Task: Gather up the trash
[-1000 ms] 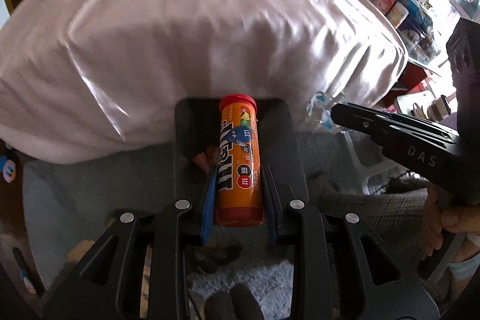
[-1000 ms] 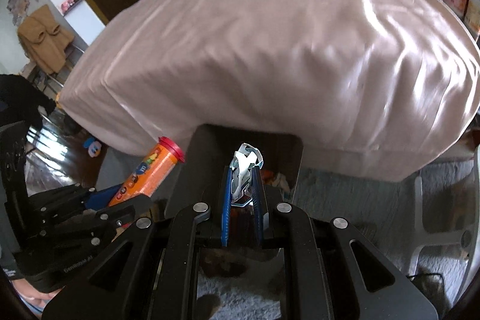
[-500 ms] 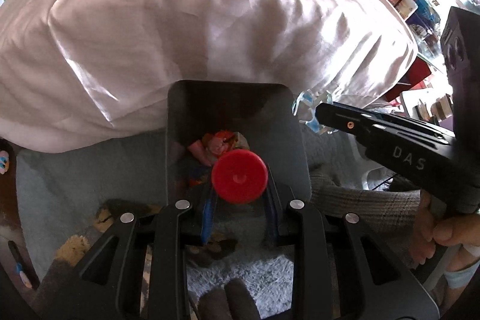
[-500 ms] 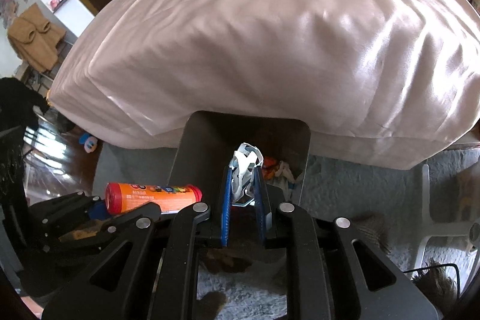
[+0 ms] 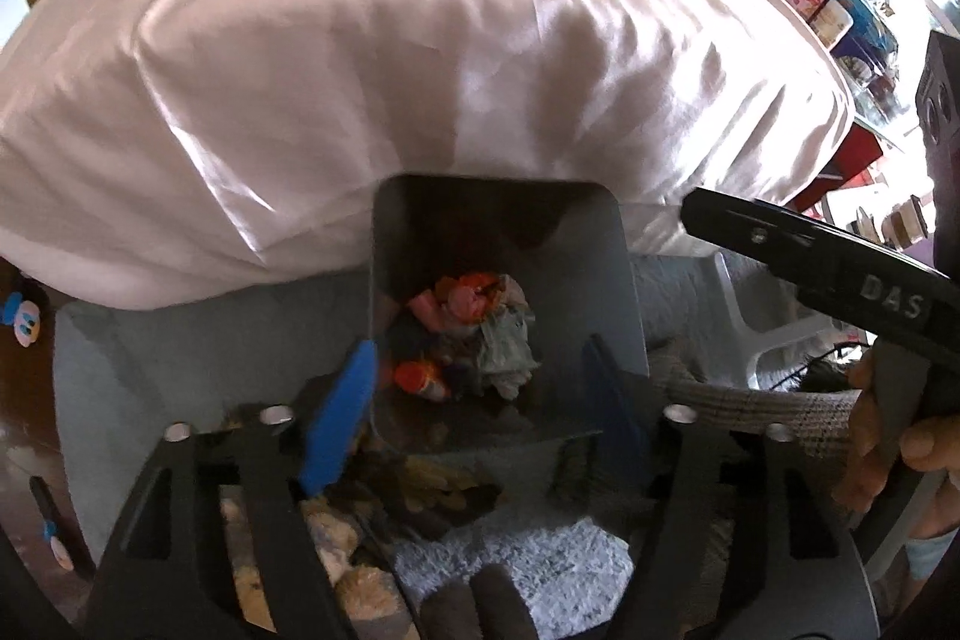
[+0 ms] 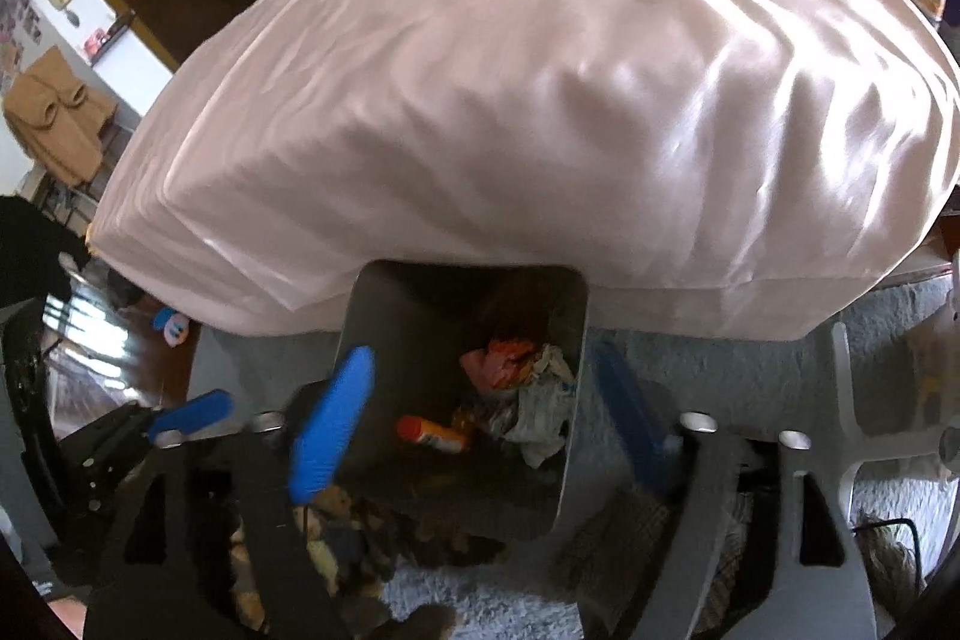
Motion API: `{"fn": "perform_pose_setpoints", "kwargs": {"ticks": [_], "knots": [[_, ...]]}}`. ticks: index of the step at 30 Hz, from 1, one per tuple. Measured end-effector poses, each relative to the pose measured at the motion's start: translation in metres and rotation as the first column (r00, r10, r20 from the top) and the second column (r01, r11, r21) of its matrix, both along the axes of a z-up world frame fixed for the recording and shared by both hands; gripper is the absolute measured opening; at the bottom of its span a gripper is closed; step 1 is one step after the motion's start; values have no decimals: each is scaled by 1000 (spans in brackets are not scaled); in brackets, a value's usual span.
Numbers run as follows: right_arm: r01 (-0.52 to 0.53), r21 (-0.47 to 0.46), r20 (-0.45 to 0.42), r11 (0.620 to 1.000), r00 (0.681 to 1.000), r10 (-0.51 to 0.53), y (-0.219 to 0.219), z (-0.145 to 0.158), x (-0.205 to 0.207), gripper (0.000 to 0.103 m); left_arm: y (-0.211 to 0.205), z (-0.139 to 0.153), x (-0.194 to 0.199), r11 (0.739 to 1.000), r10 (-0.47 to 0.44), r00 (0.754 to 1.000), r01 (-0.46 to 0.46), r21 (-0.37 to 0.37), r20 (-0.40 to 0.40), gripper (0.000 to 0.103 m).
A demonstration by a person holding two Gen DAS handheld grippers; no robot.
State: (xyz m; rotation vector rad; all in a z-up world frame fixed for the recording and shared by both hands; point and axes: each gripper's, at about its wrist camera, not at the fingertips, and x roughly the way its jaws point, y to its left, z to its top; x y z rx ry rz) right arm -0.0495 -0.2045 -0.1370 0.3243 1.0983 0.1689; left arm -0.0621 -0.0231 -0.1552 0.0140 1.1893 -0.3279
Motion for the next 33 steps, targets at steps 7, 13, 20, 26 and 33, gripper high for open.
{"fn": "perform_pose_setpoints", "kwargs": {"ticks": [7, 13, 20, 26, 33], "knots": [[55, -79, 139, 995, 989, -44, -12, 37, -6, 99, 10, 46, 2, 999, 35, 989, -38, 21, 141, 95], [95, -123, 262, 988, 963, -60, -26, 78, -14, 99, 20, 92, 5, 998, 51, 964, -61, 31, 260, 95], [126, -204, 374, 971, 927, -42, -32, 119, -22, 100, 27, 129, 7, 995, 76, 924, -92, 26, 375, 95], [175, -253, 465, 952, 885, -39, -30, 128, -23, 100, 32, 140, 7, 993, 102, 890, -120, 13, 445, 95], [193, -254, 441, 948, 895, -64, -29, 105, -28, 100, 36, 132, 3, 992, 104, 877, -124, 12, 469, 95]]}}
